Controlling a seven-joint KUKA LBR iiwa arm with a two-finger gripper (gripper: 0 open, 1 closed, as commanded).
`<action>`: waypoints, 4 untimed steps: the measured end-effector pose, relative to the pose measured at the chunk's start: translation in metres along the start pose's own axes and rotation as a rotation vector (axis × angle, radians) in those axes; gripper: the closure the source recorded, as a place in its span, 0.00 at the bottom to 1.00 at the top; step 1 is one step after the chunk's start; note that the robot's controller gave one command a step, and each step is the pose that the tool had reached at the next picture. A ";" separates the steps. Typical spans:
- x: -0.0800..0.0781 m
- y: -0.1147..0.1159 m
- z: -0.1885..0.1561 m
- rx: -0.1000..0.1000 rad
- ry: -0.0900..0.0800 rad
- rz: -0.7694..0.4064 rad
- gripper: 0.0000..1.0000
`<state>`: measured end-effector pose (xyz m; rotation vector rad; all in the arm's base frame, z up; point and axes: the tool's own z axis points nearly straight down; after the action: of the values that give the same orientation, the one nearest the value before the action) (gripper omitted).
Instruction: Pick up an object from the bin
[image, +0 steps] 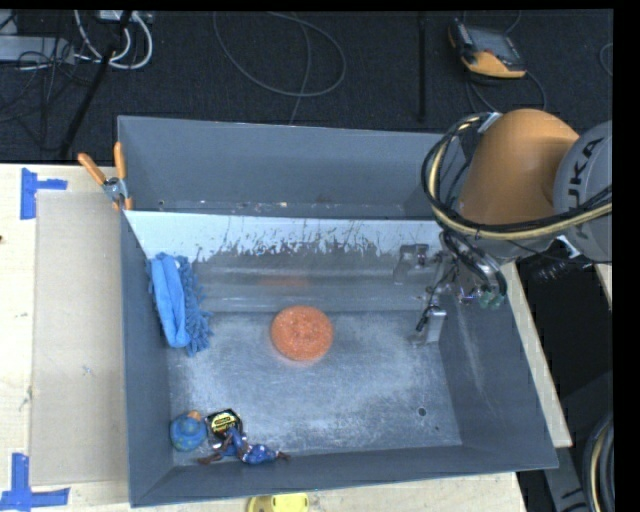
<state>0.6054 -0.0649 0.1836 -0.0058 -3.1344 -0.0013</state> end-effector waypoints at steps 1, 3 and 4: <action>-0.001 0.000 -0.005 0.000 -0.007 -0.001 0.00; -0.006 0.072 0.048 0.000 -0.007 -0.143 0.00; -0.009 0.098 0.100 0.000 -0.011 -0.085 0.00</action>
Offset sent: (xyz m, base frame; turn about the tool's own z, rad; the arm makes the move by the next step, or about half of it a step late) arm 0.0082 0.0898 -0.0541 -0.1777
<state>0.6144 0.0334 0.0836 0.1273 -3.1431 -0.0013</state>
